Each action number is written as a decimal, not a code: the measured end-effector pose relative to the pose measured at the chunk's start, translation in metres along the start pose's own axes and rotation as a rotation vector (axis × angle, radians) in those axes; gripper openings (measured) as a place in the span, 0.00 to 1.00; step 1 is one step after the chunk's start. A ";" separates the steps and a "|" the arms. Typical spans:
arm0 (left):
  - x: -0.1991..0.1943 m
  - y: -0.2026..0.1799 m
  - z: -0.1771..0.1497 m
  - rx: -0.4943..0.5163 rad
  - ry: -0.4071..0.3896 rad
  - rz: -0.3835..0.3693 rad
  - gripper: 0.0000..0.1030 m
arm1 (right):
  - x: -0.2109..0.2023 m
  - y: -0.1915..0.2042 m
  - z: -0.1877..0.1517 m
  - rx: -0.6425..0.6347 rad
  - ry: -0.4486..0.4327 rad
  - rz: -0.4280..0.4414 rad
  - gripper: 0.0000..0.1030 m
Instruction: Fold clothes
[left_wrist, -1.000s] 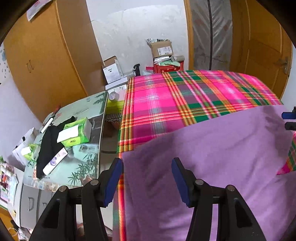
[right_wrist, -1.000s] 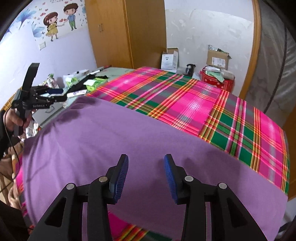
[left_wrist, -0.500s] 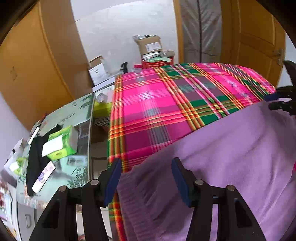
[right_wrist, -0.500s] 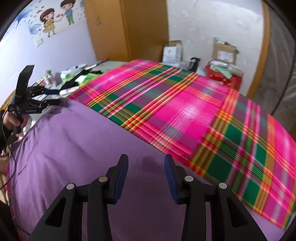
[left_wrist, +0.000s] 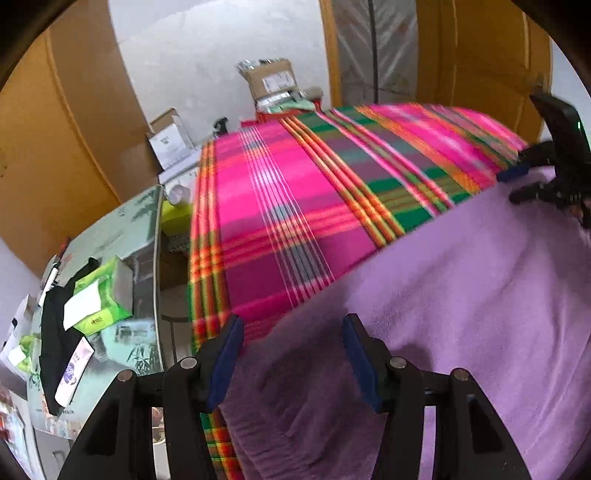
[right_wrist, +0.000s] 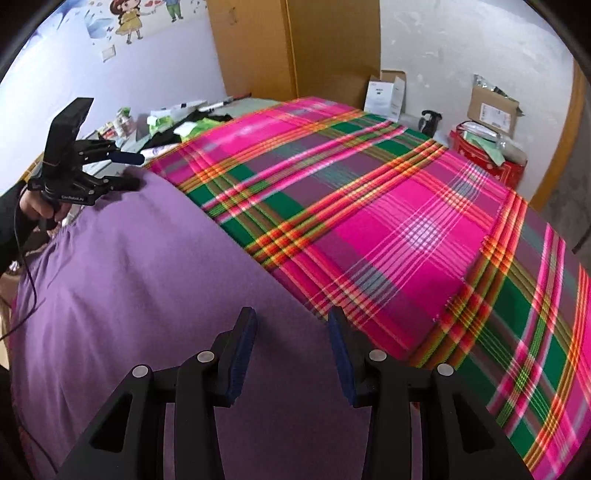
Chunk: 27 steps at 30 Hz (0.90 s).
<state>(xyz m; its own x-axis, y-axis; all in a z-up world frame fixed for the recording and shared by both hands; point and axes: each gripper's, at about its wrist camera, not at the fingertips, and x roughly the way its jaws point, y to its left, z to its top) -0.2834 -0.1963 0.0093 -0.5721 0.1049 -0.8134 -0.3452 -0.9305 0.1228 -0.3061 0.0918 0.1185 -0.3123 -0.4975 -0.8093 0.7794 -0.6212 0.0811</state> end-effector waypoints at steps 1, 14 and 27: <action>0.001 0.000 0.000 0.005 0.000 -0.004 0.55 | 0.000 0.000 0.001 -0.001 0.003 0.004 0.41; 0.001 -0.004 0.002 0.012 0.010 -0.040 0.06 | 0.000 0.014 0.005 -0.084 0.039 -0.019 0.04; -0.069 -0.012 0.002 -0.031 -0.127 -0.006 0.05 | -0.080 0.058 0.005 -0.112 -0.099 -0.128 0.04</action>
